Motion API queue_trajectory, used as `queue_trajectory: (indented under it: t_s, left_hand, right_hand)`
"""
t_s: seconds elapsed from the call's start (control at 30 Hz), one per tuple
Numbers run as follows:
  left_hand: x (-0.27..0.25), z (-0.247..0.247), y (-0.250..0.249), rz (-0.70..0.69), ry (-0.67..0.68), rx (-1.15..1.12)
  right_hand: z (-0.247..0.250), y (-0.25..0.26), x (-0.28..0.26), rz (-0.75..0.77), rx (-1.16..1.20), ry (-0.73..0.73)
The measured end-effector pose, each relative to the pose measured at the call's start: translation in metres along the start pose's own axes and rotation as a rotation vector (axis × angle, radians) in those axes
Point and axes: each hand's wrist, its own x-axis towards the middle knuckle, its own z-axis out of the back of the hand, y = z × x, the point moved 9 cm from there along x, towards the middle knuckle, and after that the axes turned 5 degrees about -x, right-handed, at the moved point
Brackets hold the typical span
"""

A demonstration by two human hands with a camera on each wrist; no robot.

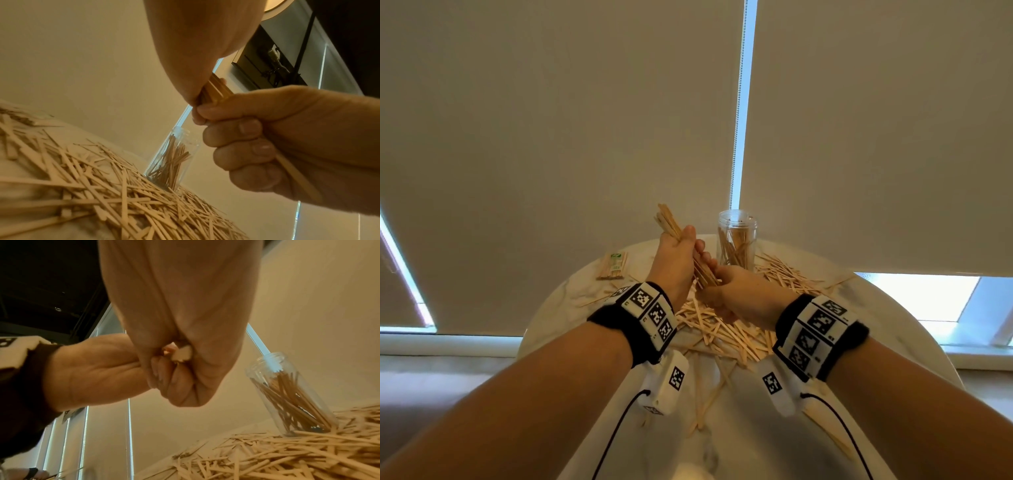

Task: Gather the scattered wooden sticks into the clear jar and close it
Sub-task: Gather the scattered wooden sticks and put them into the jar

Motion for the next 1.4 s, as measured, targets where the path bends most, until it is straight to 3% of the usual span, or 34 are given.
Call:
queue_trajectory:
  t_s: [0.1,0.2,0.4,0.7,0.77,0.9,0.97,1.1,1.17,1.3,1.4]
  left_hand:
    - [0.002,0.010,-0.008,-0.086,-0.058,0.014]
    - [-0.002,0.009,-0.005,-0.083,-0.072,0.017]
    - [-0.015,-0.006,0.008,-0.042,-0.002,0.173]
    - [-0.016,-0.014,0.014,0.025,0.077,0.211]
    - [-0.015,-0.009,0.008,0.013,0.041,0.157]
    - [-0.001,0.027,-0.026,-0.037,-0.218,-0.005]
    - [0.001,0.029,-0.028,0.022,-0.213,0.080]
    - [-0.012,-0.004,0.004,0.182,-0.020,0.304]
    - [-0.011,-0.009,0.009,0.166,0.015,0.423]
    - [-0.002,-0.001,0.010,0.081,0.093,0.879]
    - [0.007,0.018,0.015,0.091,-0.002,0.837]
  right_hand:
    - [-0.003,-0.012,-0.001,-0.077,0.021,0.033]
    - [0.006,-0.013,0.004,-0.064,0.051,-0.085]
    - [0.025,0.002,0.010,0.043,-0.332,-0.297]
    - [0.044,-0.004,0.012,-0.009,-0.658,-0.487]
    - [0.047,-0.005,0.012,0.001,-0.685,-0.481]
    - [0.059,-0.013,0.004,-0.005,-0.786,-0.476]
    - [0.056,-0.011,0.002,0.020,-0.838,-0.461]
    - [0.046,-0.003,0.005,0.048,-0.880,-0.481]
    - [0.048,-0.008,0.009,0.000,-0.877,-0.472]
    - [0.052,-0.018,0.012,-0.041,-0.880,-0.389]
    - [0.054,-0.007,0.006,0.027,-0.998,-0.410]
